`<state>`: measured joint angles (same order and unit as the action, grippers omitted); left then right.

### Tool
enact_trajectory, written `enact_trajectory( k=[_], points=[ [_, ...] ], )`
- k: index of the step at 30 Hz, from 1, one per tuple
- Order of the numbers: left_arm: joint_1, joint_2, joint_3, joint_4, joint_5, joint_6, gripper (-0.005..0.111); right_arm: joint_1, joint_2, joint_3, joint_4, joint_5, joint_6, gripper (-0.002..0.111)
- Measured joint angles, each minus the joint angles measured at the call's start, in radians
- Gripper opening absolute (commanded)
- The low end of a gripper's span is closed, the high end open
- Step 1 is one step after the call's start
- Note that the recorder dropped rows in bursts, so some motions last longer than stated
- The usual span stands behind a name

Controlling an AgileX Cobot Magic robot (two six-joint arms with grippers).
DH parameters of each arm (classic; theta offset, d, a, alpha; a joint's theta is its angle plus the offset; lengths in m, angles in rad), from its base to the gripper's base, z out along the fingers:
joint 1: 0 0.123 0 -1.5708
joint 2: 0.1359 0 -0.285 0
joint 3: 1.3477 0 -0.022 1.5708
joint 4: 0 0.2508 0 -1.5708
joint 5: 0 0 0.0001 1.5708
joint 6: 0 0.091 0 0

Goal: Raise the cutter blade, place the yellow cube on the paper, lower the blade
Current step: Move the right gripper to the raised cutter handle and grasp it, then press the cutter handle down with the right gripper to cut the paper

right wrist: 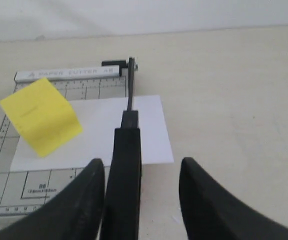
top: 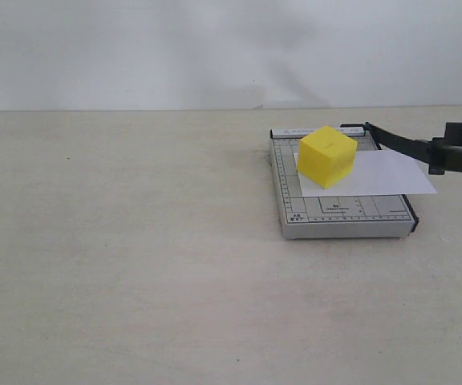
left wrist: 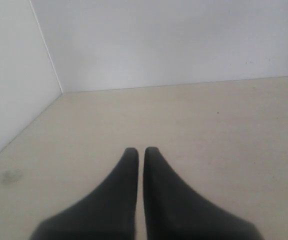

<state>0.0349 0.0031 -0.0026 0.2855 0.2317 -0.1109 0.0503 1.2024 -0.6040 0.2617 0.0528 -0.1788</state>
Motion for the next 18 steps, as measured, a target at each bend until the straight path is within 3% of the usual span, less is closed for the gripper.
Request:
enact_trajectory(
  k=[7,12,18],
  points=[
    [0.000,0.000,0.000,0.000,0.000,0.000,0.004,0.000,0.000,0.000,0.008,0.037,-0.004,0.041],
    [0.000,0.000,0.000,0.000,0.000,0.000,0.004,0.000,0.000,-0.002,0.010,0.046,-0.006,0.000],
    [0.000,0.000,0.000,0.000,0.000,0.000,0.004,0.000,0.000,-0.002,0.010,0.054,-0.016,0.000]
  ],
)
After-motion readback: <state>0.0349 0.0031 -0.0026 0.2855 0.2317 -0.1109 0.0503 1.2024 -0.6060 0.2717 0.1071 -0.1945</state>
